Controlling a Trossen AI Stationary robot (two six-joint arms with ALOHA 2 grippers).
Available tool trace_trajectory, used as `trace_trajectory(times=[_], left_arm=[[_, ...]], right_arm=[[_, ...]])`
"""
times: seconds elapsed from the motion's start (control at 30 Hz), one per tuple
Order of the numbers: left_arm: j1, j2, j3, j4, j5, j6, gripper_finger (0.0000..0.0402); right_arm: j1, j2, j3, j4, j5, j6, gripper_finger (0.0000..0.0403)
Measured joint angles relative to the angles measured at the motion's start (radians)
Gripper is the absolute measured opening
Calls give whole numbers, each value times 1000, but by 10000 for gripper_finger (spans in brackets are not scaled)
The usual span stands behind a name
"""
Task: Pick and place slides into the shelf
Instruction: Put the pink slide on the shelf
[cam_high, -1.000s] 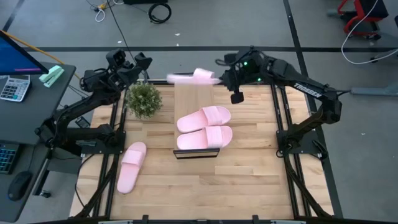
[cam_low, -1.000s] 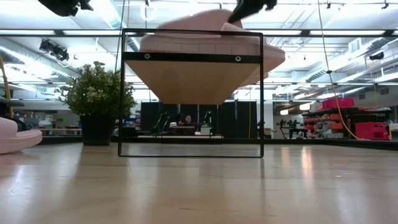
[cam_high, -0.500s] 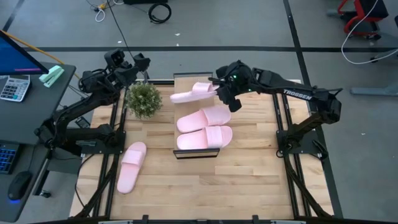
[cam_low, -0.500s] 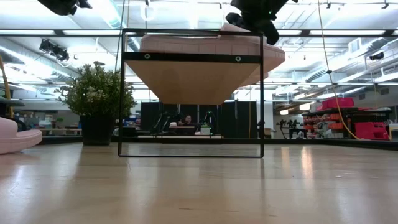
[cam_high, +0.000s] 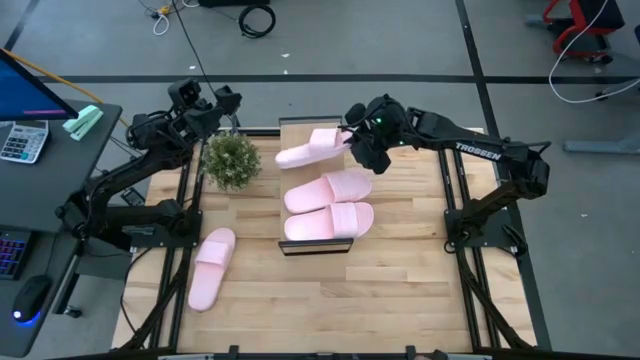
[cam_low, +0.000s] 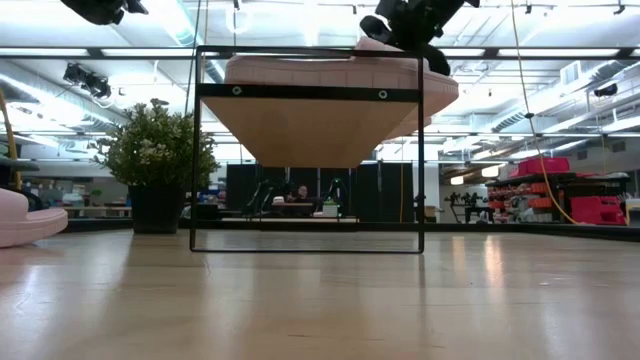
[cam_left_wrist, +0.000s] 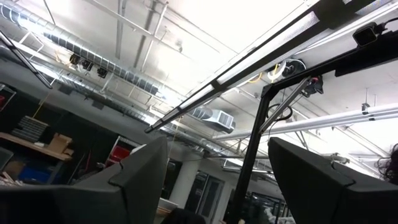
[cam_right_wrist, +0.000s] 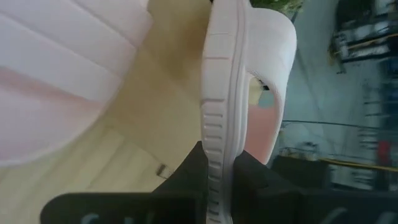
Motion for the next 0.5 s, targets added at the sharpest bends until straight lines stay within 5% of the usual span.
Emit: trace_trajectory(times=[0.5], left_arm=[[0, 1, 0, -3, 0, 0, 281]], right_arm=[[0, 0, -185, 236, 59, -267, 34]])
